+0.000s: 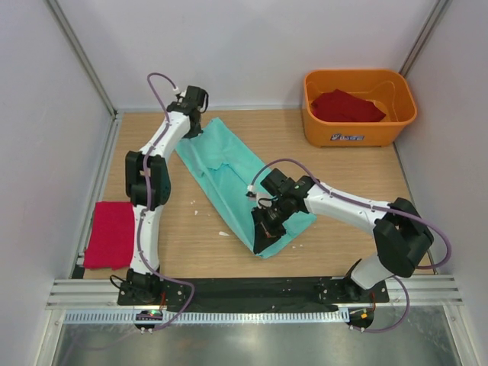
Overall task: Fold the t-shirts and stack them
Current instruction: Fold the tshirt
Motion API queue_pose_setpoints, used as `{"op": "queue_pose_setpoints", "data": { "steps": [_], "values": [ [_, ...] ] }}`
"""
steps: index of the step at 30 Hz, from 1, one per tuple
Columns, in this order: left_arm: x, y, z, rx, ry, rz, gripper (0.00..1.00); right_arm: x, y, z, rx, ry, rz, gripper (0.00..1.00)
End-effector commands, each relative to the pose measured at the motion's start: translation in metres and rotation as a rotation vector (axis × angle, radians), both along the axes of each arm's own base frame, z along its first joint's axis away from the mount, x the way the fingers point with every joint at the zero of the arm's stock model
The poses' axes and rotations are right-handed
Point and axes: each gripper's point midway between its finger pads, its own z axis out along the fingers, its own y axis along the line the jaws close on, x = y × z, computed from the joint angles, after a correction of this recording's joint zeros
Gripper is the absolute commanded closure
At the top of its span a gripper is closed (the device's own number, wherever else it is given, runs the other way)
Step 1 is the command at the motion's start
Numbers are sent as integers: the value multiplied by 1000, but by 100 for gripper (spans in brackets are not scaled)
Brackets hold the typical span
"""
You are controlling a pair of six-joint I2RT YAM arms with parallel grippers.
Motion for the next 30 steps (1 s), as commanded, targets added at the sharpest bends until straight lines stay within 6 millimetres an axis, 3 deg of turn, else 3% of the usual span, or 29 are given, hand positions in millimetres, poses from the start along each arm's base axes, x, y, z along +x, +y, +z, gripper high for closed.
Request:
{"op": "queue_pose_setpoints", "data": {
  "steps": [1, 9, 15, 23, 30],
  "values": [
    [2, 0, 37, -41, -99, 16, 100, -12, 19, 30, 152, 42, 114, 98],
    [-11, 13, 34, -43, -88, 44, 100, -21, 30, 9, 107, 87, 198, 98],
    [-15, 12, 36, -65, -91, 43, 100, -22, 21, -8, 67, 72, 182, 97],
    [-10, 5, 39, -109, -114, 40, 100, 0, -10, -28, -26, 29, 31, 98],
    [3, -7, 39, -170, -132, 38, 100, 15, -31, -32, -58, 21, -28, 98]
  ]
}}
